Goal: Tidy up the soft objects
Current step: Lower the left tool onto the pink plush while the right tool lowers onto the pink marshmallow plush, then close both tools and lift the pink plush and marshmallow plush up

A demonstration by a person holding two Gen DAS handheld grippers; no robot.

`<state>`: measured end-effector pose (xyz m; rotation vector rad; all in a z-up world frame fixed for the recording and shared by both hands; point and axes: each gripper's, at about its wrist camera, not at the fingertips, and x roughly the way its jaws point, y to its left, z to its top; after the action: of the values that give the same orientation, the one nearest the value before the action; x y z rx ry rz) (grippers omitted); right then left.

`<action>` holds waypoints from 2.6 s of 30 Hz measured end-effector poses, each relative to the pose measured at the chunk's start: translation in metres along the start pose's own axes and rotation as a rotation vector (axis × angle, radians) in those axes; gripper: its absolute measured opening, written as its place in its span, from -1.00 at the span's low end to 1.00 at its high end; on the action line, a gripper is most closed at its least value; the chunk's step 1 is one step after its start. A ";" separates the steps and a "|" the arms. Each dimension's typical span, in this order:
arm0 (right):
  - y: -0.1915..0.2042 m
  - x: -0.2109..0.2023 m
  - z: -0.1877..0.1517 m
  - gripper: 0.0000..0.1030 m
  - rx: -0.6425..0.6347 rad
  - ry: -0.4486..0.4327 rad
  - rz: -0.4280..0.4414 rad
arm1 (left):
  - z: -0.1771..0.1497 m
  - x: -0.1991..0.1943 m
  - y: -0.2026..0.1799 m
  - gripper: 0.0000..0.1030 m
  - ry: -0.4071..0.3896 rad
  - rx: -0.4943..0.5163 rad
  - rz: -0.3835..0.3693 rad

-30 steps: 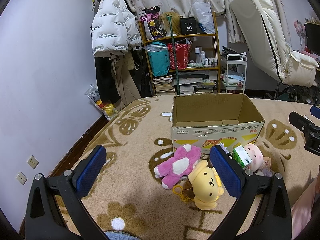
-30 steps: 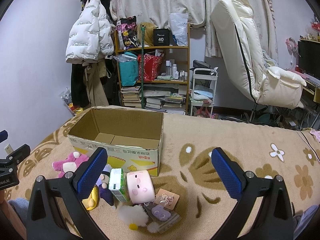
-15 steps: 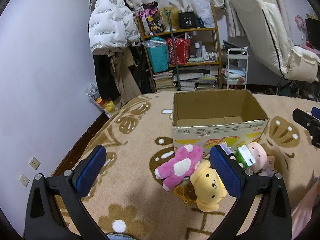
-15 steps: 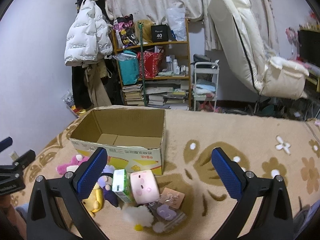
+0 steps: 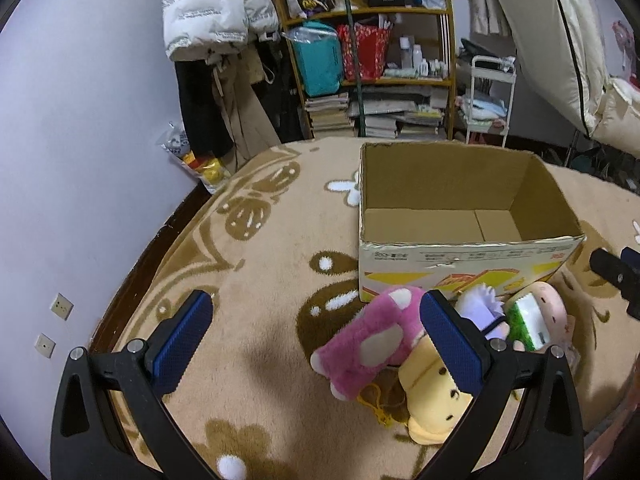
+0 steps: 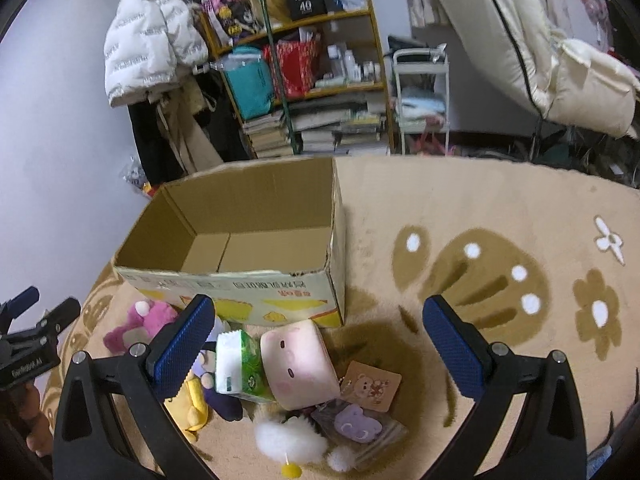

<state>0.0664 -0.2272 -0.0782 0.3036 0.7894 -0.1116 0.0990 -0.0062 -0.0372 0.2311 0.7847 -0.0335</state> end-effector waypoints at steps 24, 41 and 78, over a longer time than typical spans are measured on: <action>-0.008 0.069 -0.016 0.66 0.028 0.225 0.042 | -0.011 0.085 -0.027 0.99 0.283 0.062 -0.084; -0.001 0.086 -0.028 0.53 0.016 0.322 0.110 | -0.021 0.107 -0.029 1.00 0.365 0.029 -0.152; 0.009 0.085 -0.032 -0.21 -0.023 0.334 0.140 | -0.025 0.105 -0.016 -0.27 0.368 -0.079 -0.177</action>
<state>0.1062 -0.2078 -0.1582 0.3594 1.0960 0.0821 0.1538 -0.0100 -0.1315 0.0917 1.1691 -0.1294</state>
